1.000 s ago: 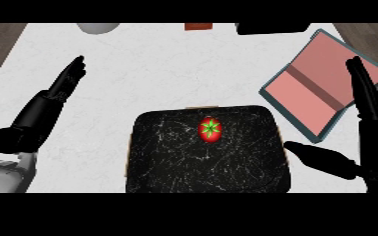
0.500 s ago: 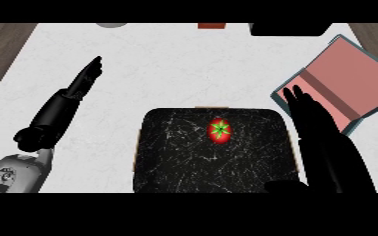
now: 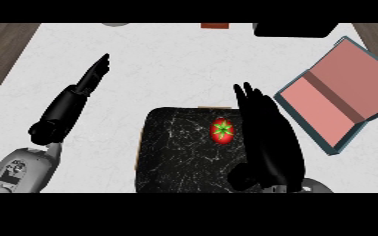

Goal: Pick the tomato from the tray and place it in the cardboard box

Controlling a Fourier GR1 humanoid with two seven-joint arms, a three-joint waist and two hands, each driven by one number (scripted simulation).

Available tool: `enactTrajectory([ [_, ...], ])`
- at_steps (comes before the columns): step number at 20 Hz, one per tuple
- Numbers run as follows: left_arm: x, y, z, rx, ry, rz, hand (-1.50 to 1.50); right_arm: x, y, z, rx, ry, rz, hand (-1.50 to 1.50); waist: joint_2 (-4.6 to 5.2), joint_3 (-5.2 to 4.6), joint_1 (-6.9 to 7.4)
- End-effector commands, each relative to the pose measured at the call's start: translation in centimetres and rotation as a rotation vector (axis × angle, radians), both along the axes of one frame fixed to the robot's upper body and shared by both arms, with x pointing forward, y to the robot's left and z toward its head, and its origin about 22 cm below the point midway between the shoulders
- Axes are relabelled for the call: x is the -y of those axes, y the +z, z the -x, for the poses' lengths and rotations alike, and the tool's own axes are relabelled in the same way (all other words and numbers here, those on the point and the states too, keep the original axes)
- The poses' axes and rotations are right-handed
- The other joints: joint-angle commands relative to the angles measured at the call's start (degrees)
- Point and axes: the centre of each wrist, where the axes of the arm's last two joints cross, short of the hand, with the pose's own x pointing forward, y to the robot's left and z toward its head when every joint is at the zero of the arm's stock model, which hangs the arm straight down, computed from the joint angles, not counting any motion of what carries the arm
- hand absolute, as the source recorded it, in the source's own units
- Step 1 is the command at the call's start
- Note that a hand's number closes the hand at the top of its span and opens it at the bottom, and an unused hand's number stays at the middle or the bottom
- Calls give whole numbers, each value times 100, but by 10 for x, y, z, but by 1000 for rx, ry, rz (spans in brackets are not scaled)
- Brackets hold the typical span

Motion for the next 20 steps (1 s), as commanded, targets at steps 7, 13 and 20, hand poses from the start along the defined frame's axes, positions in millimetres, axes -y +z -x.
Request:
enactTrajectory([
  [7, 4, -9, 2, -12, -8, 5, 0, -60, -8, -28, -227, -192, 128, -150, -7, 21, -24],
  [13, 1, 1, -4, -2, 0, 1, 0, -69, -10, -38, -219, -221, 219, -150, -33, 24, -55],
  [20, 8, 9, -9, 1, 6, 11, 0, -75, -25, -50, -226, -243, 247, -150, -15, 33, -49],
])
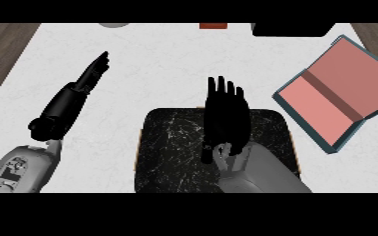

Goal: Pick the tomato from the tray and place it in the cardboard box

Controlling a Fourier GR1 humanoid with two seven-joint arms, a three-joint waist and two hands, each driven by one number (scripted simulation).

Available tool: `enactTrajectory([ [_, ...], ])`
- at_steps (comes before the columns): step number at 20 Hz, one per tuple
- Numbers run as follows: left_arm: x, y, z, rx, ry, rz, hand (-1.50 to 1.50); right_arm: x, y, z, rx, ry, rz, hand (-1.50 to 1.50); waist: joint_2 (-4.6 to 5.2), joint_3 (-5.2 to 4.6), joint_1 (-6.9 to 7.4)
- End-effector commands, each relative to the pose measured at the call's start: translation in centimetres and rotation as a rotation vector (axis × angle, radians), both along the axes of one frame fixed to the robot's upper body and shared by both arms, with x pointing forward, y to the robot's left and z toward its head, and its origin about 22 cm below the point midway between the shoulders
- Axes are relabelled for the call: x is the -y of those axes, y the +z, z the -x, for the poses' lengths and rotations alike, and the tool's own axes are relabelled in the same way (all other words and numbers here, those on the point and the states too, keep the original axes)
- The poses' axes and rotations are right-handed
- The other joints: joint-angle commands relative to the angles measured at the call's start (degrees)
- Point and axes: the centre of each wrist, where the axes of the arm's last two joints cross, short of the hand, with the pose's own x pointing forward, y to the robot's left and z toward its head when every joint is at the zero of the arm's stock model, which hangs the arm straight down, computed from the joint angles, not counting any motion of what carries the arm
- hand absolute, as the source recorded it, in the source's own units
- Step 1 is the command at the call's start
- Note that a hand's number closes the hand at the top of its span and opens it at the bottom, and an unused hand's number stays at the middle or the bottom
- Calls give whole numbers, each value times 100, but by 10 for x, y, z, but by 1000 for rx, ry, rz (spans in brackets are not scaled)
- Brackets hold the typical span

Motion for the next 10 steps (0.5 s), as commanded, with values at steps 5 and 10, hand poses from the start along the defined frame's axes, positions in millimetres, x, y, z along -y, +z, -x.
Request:
enactTrajectory([
  [5, -13, -1, 0, -8, 4, 13, 0, -6, -21, -7, -123, -226, 165, -150, 4, 2, -17],
  [10, 1, 3, 4, -4, 4, -4, 0, -3, -27, -4, -116, -227, 154, -150, -4, 9, -47],
])
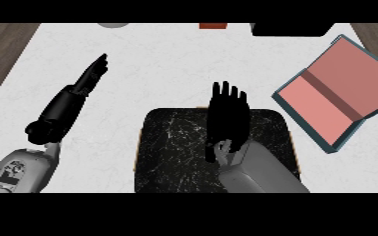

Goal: Pick the tomato from the tray and place it in the cardboard box

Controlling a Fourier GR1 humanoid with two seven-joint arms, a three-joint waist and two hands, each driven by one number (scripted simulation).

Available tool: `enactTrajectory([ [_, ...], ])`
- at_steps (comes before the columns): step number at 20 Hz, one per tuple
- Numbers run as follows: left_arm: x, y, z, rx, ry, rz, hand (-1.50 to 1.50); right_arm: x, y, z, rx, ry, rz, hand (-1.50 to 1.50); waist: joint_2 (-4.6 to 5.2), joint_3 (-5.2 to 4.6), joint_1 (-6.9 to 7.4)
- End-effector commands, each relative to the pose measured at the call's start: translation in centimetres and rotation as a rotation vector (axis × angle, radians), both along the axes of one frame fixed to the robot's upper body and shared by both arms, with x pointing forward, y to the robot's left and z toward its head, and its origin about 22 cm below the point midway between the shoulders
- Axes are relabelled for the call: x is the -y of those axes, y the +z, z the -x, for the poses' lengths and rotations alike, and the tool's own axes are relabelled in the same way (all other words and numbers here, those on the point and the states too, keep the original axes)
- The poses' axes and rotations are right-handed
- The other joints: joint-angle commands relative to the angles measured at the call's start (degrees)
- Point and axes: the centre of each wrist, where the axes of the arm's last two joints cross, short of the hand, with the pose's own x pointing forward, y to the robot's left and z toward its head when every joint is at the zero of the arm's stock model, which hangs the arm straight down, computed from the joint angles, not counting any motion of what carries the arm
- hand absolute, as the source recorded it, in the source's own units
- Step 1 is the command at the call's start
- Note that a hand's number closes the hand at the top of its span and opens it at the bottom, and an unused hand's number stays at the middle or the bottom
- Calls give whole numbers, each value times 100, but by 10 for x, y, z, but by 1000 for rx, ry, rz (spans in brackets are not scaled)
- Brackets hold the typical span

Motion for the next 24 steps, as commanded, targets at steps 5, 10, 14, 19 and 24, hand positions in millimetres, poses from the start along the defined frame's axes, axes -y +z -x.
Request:
enactTrajectory([
  [5, 0, 8, -9, 6, -8, 13, 0, -9, -7, -2, -83, -159, 58, -150, 13, 4, -4],
  [10, -5, -12, -11, 6, 20, 0, 0, -4, -18, 3, -84, -170, 46, -150, 21, 2, -56],
  [14, -2, 2, -3, 6, 9, 0, 0, 6, -38, -2, -102, -200, 121, -150, 6, 5, -41],
  [19, -13, -9, 0, 14, 2, -17, 0, 11, -40, -4, -116, -224, 89, -150, 9, 4, -53],
  [24, -3, -1, -8, 4, 13, -10, 0, 7, -35, -6, -125, -179, 59, -150, 12, 6, -40],
])
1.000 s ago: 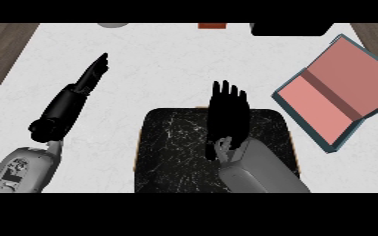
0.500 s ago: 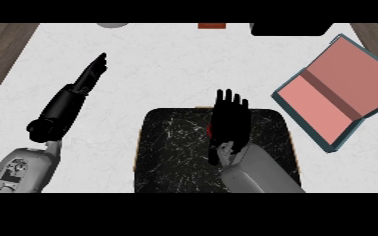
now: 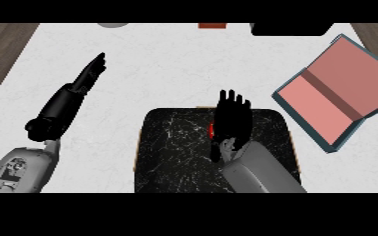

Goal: Pick the tomato from the tray and place it in the cardboard box

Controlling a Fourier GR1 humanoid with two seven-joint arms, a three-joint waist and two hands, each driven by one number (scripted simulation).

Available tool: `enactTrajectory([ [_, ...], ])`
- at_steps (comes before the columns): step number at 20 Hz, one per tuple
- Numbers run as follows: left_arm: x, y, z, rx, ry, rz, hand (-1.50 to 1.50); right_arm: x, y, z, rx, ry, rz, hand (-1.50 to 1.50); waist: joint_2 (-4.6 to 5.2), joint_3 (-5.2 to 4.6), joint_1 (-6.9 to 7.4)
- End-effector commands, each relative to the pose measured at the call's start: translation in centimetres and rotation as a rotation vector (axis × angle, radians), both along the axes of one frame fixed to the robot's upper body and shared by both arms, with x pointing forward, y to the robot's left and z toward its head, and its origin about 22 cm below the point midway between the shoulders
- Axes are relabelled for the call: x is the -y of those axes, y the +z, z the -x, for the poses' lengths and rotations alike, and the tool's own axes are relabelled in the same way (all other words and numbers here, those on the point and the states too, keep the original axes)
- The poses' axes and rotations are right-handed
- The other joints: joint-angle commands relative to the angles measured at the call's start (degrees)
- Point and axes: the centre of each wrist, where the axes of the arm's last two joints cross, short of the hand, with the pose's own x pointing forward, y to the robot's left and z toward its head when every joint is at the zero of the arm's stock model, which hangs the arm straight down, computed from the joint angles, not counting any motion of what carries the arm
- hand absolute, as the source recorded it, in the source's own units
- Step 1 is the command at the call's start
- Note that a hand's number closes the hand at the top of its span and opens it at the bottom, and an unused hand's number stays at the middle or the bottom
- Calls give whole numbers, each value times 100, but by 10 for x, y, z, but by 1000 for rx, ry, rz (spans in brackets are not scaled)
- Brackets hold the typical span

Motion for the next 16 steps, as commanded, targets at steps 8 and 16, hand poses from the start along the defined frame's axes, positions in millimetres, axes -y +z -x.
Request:
enactTrajectory([
  [8, 6, 4, 1, -8, 0, 10, 0, -16, -23, -6, 93, 19, 141, 150, 8, 2, 35],
  [16, 15, 1, -7, 19, 7, -16, 0, -26, 1, -9, 283, 198, 141, 150, 12, 2, 4],
])
